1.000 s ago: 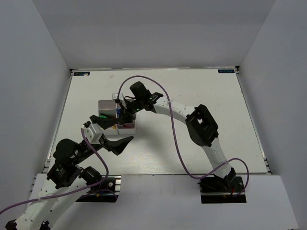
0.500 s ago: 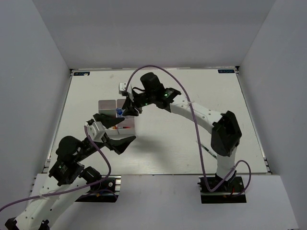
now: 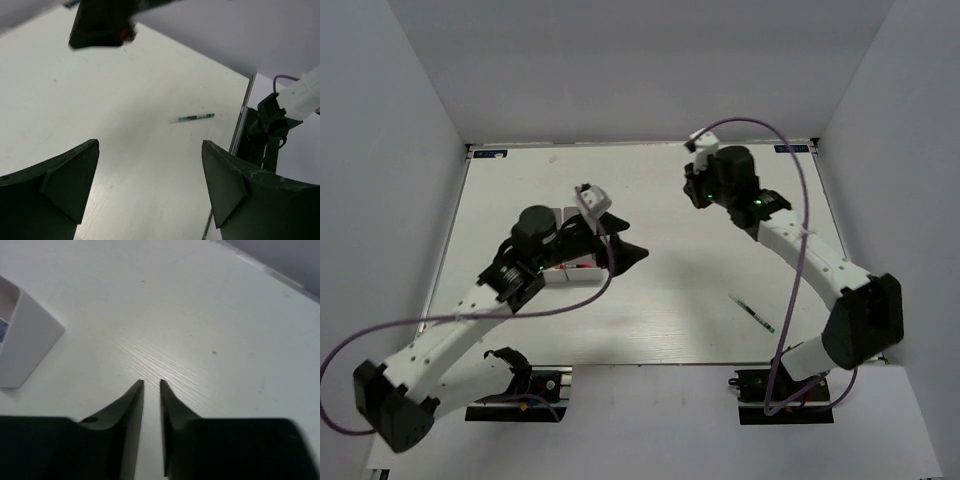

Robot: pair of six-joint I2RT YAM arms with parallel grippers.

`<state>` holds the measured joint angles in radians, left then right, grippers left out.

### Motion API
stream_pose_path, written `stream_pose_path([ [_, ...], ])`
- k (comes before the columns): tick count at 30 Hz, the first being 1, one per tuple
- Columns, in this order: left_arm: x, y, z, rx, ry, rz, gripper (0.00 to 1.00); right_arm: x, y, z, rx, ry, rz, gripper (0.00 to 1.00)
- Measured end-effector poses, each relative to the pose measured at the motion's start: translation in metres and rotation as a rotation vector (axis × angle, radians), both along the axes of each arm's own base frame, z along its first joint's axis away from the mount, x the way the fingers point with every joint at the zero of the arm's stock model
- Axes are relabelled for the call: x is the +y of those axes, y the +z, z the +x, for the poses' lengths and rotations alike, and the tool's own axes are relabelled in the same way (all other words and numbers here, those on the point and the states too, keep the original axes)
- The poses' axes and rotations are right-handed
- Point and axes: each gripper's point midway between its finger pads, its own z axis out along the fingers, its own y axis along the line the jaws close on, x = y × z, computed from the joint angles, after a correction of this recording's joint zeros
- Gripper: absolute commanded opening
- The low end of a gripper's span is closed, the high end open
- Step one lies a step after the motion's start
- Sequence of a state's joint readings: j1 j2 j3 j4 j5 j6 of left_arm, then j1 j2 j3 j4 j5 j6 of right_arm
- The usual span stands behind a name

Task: Sort the stationery into containers
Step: Grab a piece of stationery with the right arm

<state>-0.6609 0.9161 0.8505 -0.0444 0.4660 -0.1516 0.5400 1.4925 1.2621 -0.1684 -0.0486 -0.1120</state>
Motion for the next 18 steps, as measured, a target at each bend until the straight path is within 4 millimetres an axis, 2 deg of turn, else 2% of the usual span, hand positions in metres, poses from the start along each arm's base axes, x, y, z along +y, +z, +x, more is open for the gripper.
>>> stream_pose_path([
  [3,-0.026,-0.031,0.024,0.117,-0.018,0.079,0.92,-0.053,0.018,-0.006,-0.015,-0.133,0.053,0.61],
  [5,-0.039,-0.057,0.029,0.190,-0.033,0.145,0.92,-0.079,0.032,-0.020,-0.050,-0.186,0.086,0.61],
  [7,-0.050,-0.080,0.028,0.247,-0.049,0.209,0.92,-0.100,0.049,-0.036,-0.096,-0.220,0.121,0.56],
  [10,-0.071,-0.099,0.024,0.288,-0.076,0.293,0.90,-0.121,0.065,-0.053,-0.142,-0.243,0.148,0.36],
  [11,-0.077,-0.103,0.024,0.291,-0.080,0.312,0.90,-0.124,0.065,-0.057,-0.144,-0.241,0.145,0.30],
  [14,-0.094,-0.113,0.018,0.298,-0.087,0.367,0.87,-0.130,0.049,-0.067,-0.098,-0.209,0.095,0.26],
  [17,-0.097,-0.124,0.014,0.317,-0.054,0.419,0.86,-0.134,0.017,-0.079,0.003,-0.153,0.011,0.28],
  [18,-0.094,-0.127,0.016,0.320,-0.031,0.434,0.86,-0.135,0.000,-0.086,0.056,-0.112,-0.039,0.30],
])
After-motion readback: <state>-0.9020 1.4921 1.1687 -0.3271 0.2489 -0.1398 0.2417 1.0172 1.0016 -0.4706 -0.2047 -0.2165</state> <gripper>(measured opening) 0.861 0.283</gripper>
